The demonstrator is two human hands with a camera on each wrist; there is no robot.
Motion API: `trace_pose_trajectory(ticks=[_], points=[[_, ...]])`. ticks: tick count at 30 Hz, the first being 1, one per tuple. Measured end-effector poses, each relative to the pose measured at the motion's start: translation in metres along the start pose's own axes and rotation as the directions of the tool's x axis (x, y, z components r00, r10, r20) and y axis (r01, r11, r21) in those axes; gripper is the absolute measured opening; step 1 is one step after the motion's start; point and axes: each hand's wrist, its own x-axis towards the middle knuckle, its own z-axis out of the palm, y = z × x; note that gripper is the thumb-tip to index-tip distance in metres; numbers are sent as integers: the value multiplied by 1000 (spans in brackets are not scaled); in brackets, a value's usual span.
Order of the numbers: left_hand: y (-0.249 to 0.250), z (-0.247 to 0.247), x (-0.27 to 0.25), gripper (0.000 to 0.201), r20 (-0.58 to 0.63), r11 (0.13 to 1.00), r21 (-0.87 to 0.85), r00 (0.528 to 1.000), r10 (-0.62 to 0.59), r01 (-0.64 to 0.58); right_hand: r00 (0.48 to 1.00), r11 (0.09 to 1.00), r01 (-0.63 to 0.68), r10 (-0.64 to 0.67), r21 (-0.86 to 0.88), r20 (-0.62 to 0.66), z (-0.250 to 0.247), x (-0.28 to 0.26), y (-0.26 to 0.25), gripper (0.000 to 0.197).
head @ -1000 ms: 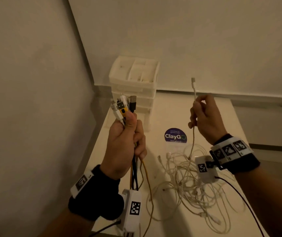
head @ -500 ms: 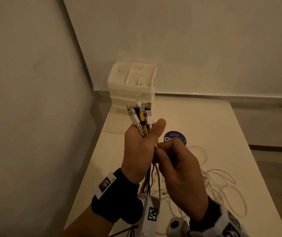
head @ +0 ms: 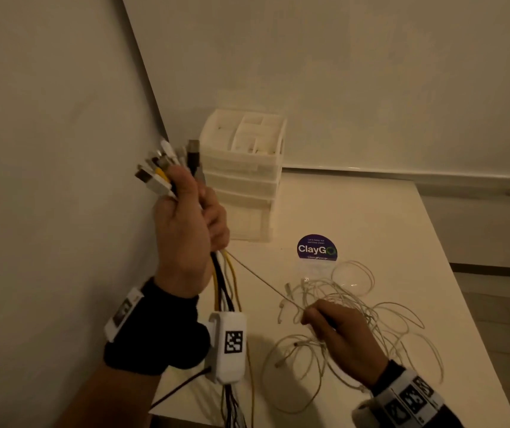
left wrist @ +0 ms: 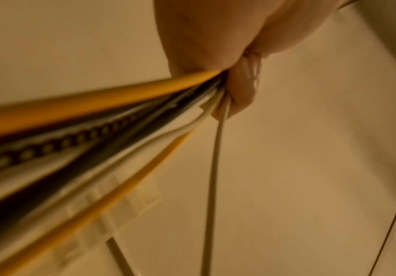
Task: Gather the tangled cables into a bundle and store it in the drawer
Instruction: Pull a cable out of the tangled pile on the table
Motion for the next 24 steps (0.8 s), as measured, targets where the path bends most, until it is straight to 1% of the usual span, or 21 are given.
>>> trace_pose_trajectory(ticks=[2,3,4,6,9,11,12,13,15,16,18,21,24], points=[[11,-6,2,47,2,1000,21,1000,20,-20,994,993,-109,109,51,10,-7,-4,22,38],[13,-8,1,46,23,999,41,1000,17,-18,988,984,-153,154,88,0,-12,-6,29,41],[13,-9,-2,46,56,997,73,998,5,-9,982,976,-186,189,114,-16,-16,-5,31,45],[5,-9,-9,41,141,983,180,989,-47,21,974,967,-210,220,142,-60,-25,0,22,46],[-21,-2,-25,22,252,922,382,952,-172,66,963,960,-197,227,199,-142,-37,16,-8,47],[-38,7,-35,6,321,872,487,921,-221,39,968,959,-158,197,235,-155,-44,28,-31,50],[-44,12,-39,4,358,847,531,905,-231,6,974,958,-133,173,254,-145,-47,33,-44,51],[-51,17,-43,8,394,824,565,890,-230,-37,981,953,-104,145,283,-126,-49,37,-56,51],[-60,25,-47,10,434,801,592,871,-231,-83,989,914,-64,113,401,-99,-53,43,-74,46],[-60,29,-48,10,434,805,588,872,-228,-82,990,886,-55,107,460,-89,-55,45,-80,46],[-61,32,-48,18,417,806,585,885,-205,-89,994,851,-40,86,523,-63,-59,45,-82,48],[-56,30,-47,22,364,816,570,919,-151,-92,998,860,-49,61,508,-8,-60,38,-74,41],[-49,18,-34,27,226,879,476,968,-113,-8,994,869,-105,86,484,62,-56,26,-54,47]])
